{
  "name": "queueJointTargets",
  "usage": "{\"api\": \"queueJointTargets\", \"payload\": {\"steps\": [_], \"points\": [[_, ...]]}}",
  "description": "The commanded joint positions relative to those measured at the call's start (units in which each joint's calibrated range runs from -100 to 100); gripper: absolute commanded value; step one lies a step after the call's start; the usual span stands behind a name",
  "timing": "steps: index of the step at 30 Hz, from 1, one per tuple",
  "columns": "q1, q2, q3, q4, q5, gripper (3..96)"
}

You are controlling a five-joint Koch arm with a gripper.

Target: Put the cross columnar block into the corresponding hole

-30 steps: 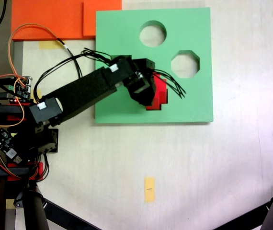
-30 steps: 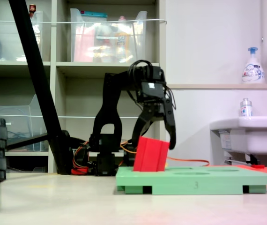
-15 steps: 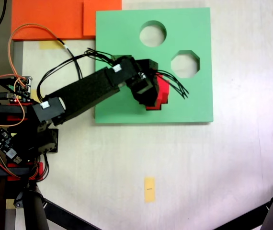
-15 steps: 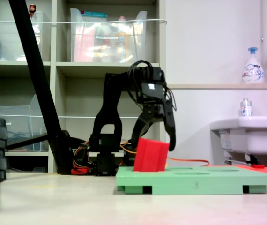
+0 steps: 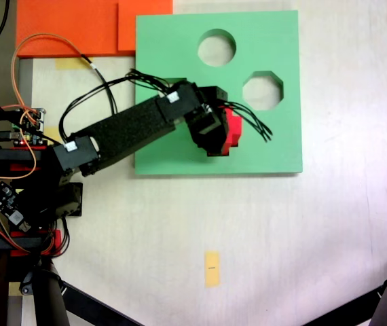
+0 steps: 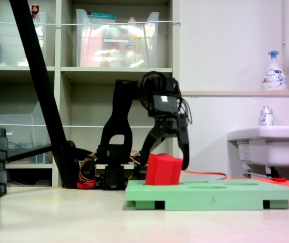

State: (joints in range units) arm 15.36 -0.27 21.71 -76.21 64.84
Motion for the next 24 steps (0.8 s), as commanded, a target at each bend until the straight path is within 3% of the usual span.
{"api": "queueJointTargets", "payload": {"steps": [1, 11, 19, 24], "points": [[0.20, 2.37, 0.43, 7.41, 0.54, 53.9], [0.20, 0.69, -2.36, 7.31, 1.03, 94.8], [0.49, -7.83, -2.26, 7.41, 0.98, 95.2], [0.20, -29.61, -2.26, 7.22, -3.03, 95.1]]}}
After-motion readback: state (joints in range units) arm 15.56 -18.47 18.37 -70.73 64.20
